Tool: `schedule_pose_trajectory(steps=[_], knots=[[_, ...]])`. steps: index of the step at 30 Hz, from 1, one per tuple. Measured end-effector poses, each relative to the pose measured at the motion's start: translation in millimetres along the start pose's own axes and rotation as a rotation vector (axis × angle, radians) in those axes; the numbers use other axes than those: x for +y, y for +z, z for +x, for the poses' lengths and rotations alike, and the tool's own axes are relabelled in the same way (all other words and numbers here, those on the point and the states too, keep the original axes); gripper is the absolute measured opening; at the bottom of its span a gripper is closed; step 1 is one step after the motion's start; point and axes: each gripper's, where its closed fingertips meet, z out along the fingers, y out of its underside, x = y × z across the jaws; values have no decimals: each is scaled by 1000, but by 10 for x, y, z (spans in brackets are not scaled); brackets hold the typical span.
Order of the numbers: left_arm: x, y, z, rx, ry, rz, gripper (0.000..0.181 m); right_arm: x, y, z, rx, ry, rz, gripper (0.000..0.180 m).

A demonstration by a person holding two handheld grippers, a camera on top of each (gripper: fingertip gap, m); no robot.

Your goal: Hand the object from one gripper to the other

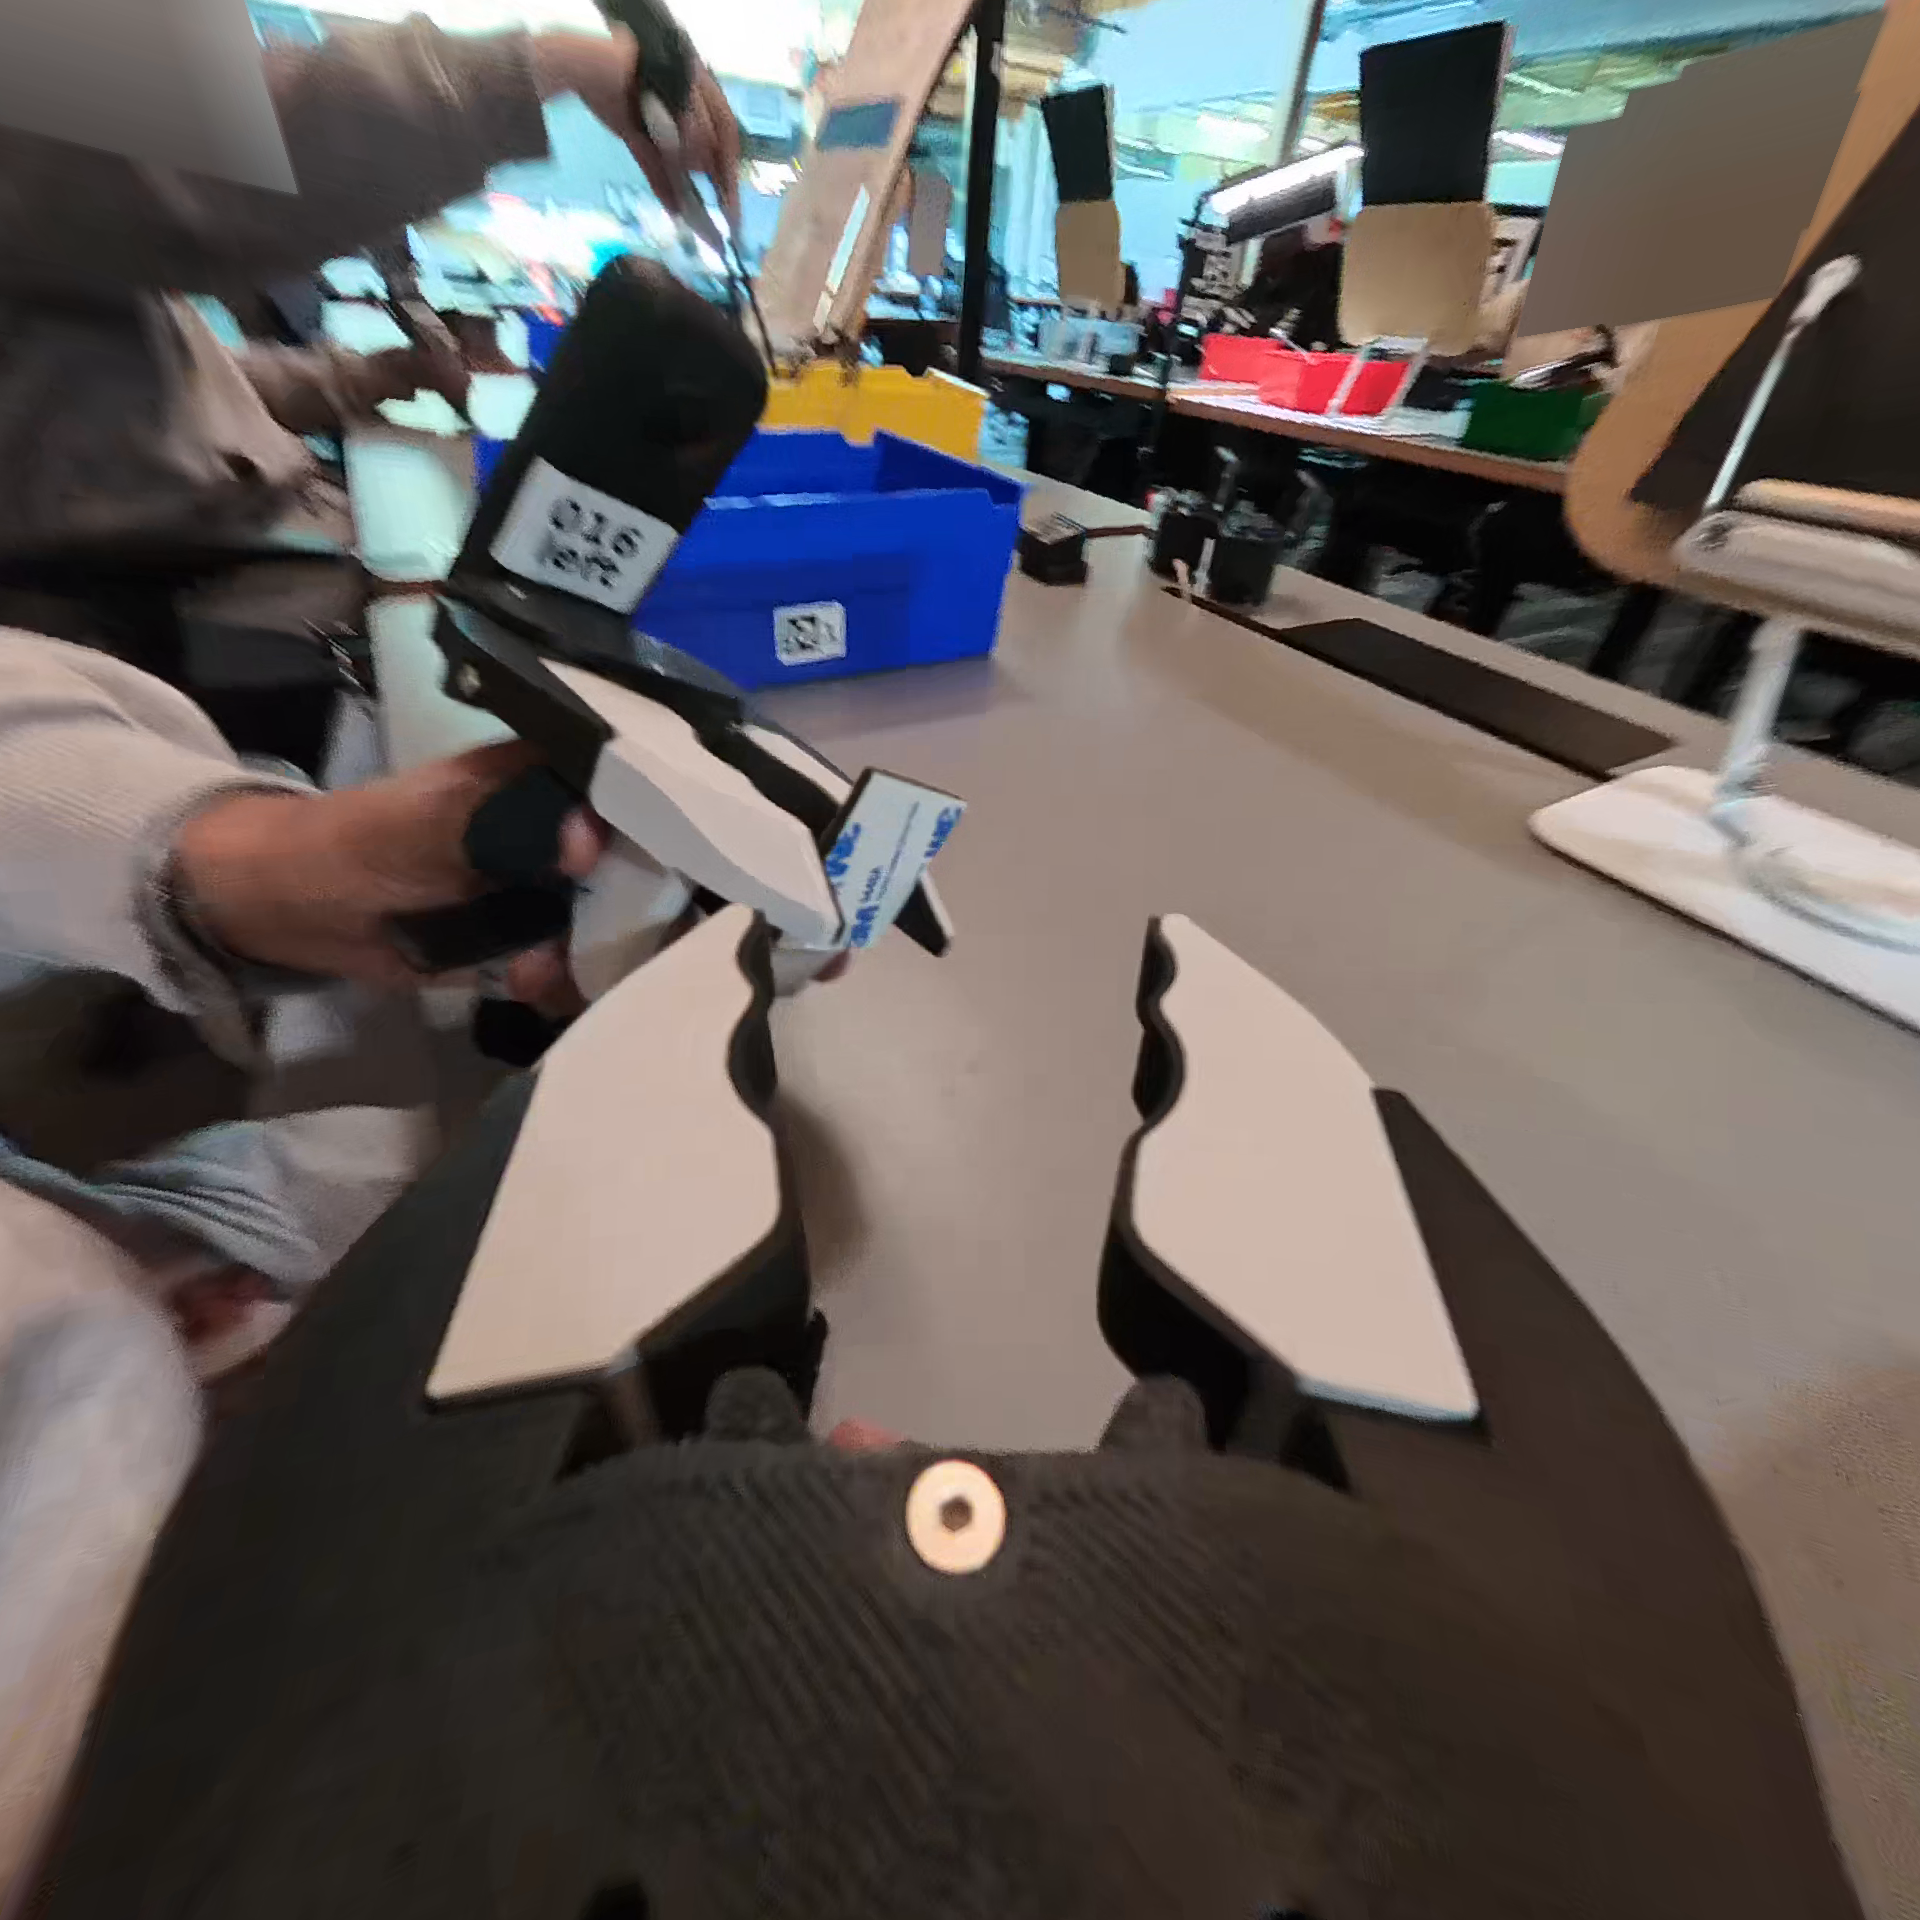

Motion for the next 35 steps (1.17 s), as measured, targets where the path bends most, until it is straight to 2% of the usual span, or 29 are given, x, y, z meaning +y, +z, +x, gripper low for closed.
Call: schedule_pose_trajectory(steps=[5,13,17,20,27,31,35], knots=[[-34,9,163,136,-46,30,36,-142,-37,-150,-174,210,107,57],[54,62,380,247,-9,-24,35,-149,-44,-196,-317,500,115,52],[117,94,404,252,-3,-58,35,-141,-38,-261,-348,497,95,47],[133,101,405,254,-8,-66,35,-130,-42,-290,-357,475,78,32],[111,102,390,243,-7,-46,37,-138,-51,-255,-346,490,82,31],[76,106,342,186,63,-22,59,-196,-101,-142,-340,580,143,31],[78,113,325,95,301,-29,75,-221,-172,-11,-408,803,198,31]])
